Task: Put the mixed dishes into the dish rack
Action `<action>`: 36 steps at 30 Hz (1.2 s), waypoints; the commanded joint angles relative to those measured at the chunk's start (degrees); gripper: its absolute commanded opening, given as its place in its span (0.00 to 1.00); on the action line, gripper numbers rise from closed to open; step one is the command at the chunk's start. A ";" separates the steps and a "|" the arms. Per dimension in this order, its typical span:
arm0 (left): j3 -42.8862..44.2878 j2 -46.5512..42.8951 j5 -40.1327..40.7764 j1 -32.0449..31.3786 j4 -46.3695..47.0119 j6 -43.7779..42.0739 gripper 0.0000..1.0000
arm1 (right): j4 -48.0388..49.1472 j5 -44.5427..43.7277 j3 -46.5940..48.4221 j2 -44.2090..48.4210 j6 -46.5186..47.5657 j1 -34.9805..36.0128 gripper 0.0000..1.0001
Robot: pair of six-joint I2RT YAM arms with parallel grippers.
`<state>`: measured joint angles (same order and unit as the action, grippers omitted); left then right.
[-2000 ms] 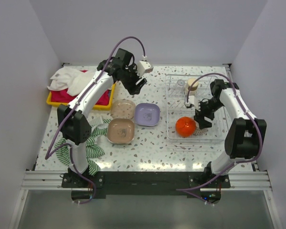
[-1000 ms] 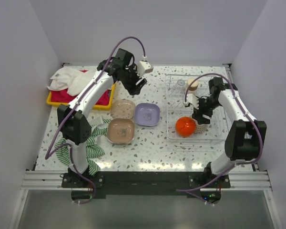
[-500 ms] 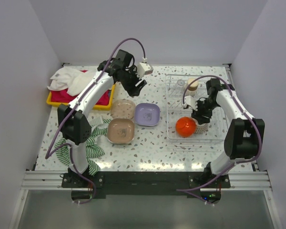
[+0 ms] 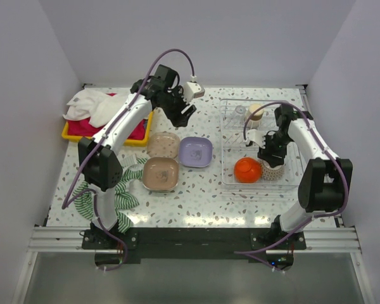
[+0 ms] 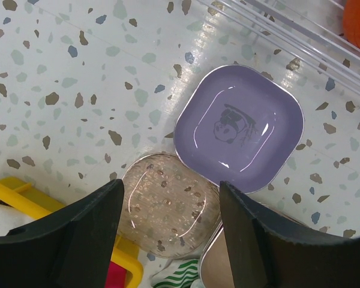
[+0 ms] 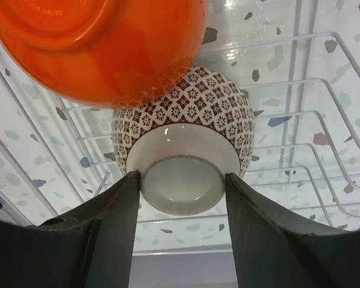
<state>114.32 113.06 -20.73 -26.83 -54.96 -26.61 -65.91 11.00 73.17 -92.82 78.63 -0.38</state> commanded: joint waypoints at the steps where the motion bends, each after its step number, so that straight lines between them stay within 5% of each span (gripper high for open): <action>1: 1.96 -0.20 -1.24 -0.33 0.47 -0.55 0.69 | 0.34 -5.11 0.92 2.02 -1.02 -0.06 0.32; 7: -1.03 -1.52 -1.68 -0.33 0.64 -0.55 0.69 | 0.52 -8.02 0.93 0.97 -2.87 -0.06 0.39; 11: -3.83 -2.57 -2.47 -0.33 0.82 -0.20 0.69 | 0.34 -6.61 1.62 1.93 -5.06 -0.06 0.64; 16: -11.30 -5.91 -3.88 -0.33 2.22 1.73 0.70 | -6.14 4.51 16.01 3.78 -16.03 -0.06 0.74; 19: -14.82 -7.84 -4.67 -0.33 3.36 4.46 0.70 | -9.32 12.96 25.87 4.22 -23.33 -0.06 0.76; 23: -17.73 -9.87 -1.25 -0.24 4.25 5.25 0.69 | -5.30 24.92 25.37 7.99 -29.49 5.38 0.77; 29: -18.26 -13.91 5.69 3.18 4.42 6.30 0.69 | 10.17 23.45 12.71 13.80 -35.99 20.49 0.73; 36: -20.36 -20.23 3.61 16.88 6.00 7.81 0.69 | 21.49 17.65 15.51 4.85 -50.01 29.12 0.68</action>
<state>94.76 97.84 -15.92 -16.08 -51.05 -19.86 -55.33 30.85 86.28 -84.66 41.08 27.38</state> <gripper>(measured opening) 0.690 0.679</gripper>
